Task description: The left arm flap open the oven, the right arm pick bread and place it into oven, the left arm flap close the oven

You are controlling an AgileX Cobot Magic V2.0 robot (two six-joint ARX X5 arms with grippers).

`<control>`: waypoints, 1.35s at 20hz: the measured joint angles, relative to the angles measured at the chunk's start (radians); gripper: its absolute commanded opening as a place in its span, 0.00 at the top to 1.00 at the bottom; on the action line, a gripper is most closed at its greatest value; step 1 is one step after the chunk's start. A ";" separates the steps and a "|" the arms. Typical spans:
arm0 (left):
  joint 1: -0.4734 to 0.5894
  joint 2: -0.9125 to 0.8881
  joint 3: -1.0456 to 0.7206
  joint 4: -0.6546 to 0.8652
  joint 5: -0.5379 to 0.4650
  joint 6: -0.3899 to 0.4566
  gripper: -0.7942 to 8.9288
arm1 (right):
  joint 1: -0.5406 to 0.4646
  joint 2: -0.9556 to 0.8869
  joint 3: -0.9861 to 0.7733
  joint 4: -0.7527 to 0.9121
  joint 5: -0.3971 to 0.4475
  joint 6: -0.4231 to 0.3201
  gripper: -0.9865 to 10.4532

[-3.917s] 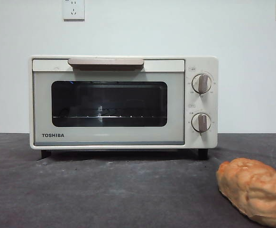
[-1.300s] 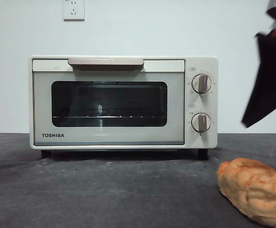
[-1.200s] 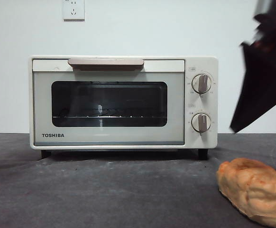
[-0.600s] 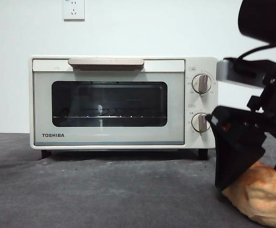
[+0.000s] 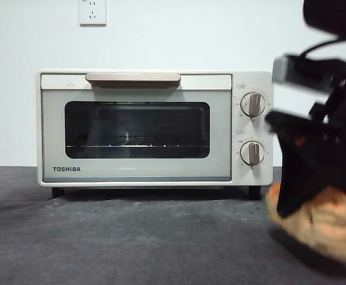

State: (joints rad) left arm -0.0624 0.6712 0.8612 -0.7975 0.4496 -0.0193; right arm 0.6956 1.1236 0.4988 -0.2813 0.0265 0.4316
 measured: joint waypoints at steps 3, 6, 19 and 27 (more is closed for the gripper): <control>-0.071 0.038 0.000 0.113 0.000 -0.057 0.90 | 0.000 -0.095 0.035 -0.057 0.000 -0.007 0.72; -0.148 0.103 0.003 0.255 0.000 -0.115 0.90 | 0.000 -0.174 0.071 -0.125 0.000 -0.015 0.72; -0.349 0.554 0.227 0.477 -0.154 -0.125 0.90 | 0.000 -0.367 0.222 -0.300 0.000 -0.035 0.72; -0.392 0.706 0.281 0.496 -0.217 -0.064 0.90 | 0.000 -0.404 0.226 -0.312 0.000 -0.039 0.72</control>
State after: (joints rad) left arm -0.4541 1.3777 1.1419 -0.3019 0.2329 -0.0837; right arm 0.6956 0.7193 0.7246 -0.5938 0.0265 0.3931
